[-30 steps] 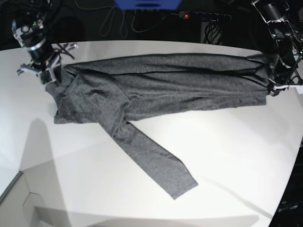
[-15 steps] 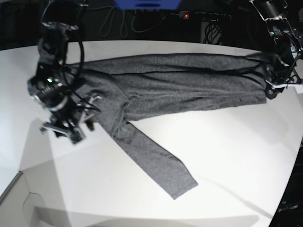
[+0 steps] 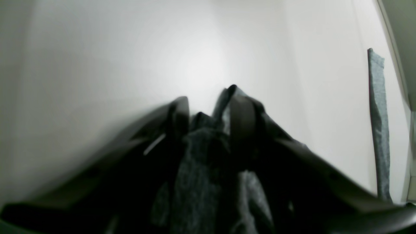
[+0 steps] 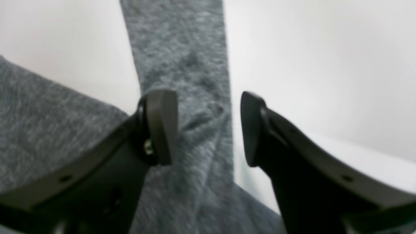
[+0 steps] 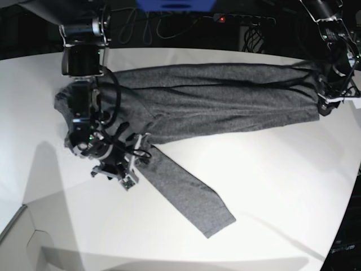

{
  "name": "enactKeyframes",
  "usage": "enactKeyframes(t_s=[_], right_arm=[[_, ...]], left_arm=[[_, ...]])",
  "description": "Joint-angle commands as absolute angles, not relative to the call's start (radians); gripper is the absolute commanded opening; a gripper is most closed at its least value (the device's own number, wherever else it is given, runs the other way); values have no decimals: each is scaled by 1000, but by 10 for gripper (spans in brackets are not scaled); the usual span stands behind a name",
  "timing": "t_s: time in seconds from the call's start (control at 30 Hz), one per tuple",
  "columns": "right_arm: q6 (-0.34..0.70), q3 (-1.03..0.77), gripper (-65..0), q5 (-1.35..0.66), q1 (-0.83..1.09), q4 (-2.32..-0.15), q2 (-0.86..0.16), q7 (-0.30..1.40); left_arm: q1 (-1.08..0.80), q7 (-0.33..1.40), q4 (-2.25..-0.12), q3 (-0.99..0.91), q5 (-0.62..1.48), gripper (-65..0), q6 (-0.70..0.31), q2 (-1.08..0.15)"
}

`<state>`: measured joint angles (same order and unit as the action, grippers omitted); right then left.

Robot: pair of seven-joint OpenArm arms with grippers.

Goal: Layout the t-shirt on the table in an organized manner, then fold the t-shirt properly
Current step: 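Grasp the hanging sleeve near the right gripper with the right gripper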

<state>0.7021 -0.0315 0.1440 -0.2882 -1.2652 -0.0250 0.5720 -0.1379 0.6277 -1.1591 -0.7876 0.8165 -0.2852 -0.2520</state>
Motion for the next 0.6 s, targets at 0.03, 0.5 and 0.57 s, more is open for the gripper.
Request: enactKeyframes(t_s=[0.03, 0.5, 0.57], right_arm=[[698, -31, -335, 133, -329, -1234, -30, 527], [619, -39, -335, 131, -344, -1139, -36, 409], [615, -39, -337, 131, -344, -1139, -36, 406]], left_arm=[[-150, 677, -1155, -788, 773, -422, -254, -259], [-143, 677, -1155, -788, 768, -422, -254, -260], [-143, 677, -1155, -788, 768, -422, -254, -259]])
